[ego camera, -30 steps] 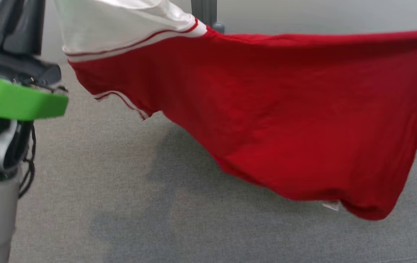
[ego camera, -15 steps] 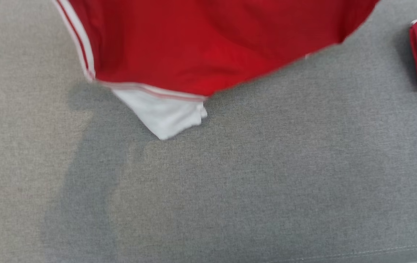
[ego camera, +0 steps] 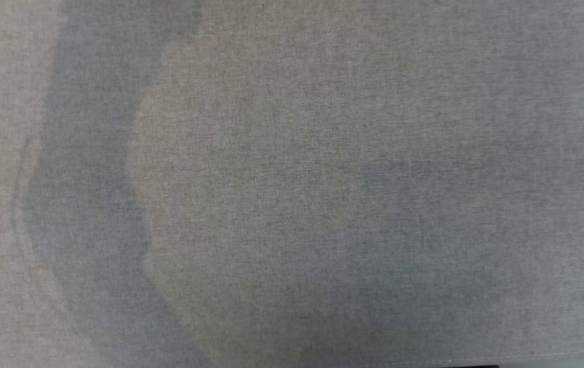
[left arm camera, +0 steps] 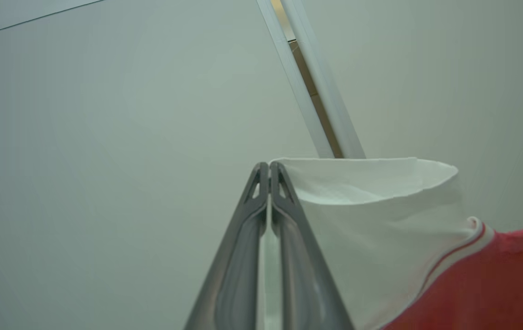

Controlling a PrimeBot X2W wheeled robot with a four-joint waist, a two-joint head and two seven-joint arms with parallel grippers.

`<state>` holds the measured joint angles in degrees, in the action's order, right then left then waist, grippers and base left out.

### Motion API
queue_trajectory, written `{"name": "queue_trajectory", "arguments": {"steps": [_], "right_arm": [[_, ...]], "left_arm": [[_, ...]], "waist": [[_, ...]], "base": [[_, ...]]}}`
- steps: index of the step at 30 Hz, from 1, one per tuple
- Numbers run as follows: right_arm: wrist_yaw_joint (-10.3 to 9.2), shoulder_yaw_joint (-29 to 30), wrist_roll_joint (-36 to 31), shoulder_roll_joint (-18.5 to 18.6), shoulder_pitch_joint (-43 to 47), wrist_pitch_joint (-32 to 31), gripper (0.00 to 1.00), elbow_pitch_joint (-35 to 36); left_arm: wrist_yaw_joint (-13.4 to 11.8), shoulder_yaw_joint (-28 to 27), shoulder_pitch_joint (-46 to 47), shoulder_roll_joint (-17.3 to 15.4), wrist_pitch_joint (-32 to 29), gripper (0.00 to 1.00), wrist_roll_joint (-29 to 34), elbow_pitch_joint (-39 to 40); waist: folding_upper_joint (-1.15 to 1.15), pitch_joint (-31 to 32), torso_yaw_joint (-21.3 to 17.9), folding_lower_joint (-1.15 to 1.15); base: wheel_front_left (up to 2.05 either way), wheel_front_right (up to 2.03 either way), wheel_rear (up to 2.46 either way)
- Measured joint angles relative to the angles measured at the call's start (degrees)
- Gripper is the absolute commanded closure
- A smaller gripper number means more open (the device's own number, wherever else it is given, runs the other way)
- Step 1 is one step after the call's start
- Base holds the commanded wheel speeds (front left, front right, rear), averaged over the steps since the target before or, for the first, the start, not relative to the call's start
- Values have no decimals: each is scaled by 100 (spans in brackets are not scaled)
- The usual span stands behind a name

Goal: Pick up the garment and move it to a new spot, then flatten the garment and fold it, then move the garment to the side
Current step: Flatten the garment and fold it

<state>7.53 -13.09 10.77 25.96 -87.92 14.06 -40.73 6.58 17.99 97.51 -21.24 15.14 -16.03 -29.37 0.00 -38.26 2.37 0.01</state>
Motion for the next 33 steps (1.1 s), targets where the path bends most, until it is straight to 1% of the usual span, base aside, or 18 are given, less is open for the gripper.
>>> {"name": "queue_trajectory", "arguments": {"steps": [3, 5, 8, 12, 15, 20, 22, 24, 28, 30, 33], "right_arm": [[0, 3, -27, -5, 118, 70, 100, -230], [0, 51, -10, -26, 312, 77, 100, -238], [0, 166, 71, -64, 743, 93, 100, 109], [0, 287, 90, -129, 1723, 93, 100, 684], [0, 457, 71, -112, 2486, 97, 100, 1207], [0, 815, 79, -282, 3924, 99, 100, 1848], [0, 929, 165, -370, 4425, 99, 100, 1994], [0, 1089, 227, -483, 4925, 99, 100, 2143], [0, 1301, 278, -648, 5788, 99, 100, 2342], [0, 1371, 327, -743, 6177, 99, 100, 2420], [0, 1446, 354, -829, 6662, 99, 100, 2561]], "left_arm": [[44, -249, -787, 112, -2, 100, 1, 333], [56, -397, -1204, 189, -4, 100, -1, 559], [73, -534, -1900, 276, -2, 100, -55, 996], [83, -404, -3122, 246, -2, 100, -169, 1728], [91, -528, -4013, 198, -2, 100, -288, 2178], [92, -766, -5593, 240, -2, 100, -463, 2754], [92, -810, -6201, 282, -2, 100, -457, 2883], [96, -938, -6798, 404, -2, 100, -467, 2945], [97, -994, -7667, 501, -2, 100, -400, 3117], [97, -1083, -8084, 603, -2, 100, -374, 3194], [97, -1121, -8685, 672, -2, 100, -300, 3282]], "waist": [[0, -210, 134, 0], [0, -287, 244, 0], [0, -325, 407, 0], [0, -184, 509, -1], [0, 10, 556, -1], [0, 476, 570, -1], [0, 691, 547, -1], [0, 948, 505, -2], [0, 1417, 432, -1], [0, 1635, 403, -1], [0, 1948, 356, -2]], "base": [[0, 0, 0], [0, 0, 0], [0, 0, 0], [0, 0, 0], [0, 0, 0], [0, 0, 0], [0, 0, 0], [0, 0, 0], [0, 0, 0], [0, 0, 0], [0, 0, 0]]}}
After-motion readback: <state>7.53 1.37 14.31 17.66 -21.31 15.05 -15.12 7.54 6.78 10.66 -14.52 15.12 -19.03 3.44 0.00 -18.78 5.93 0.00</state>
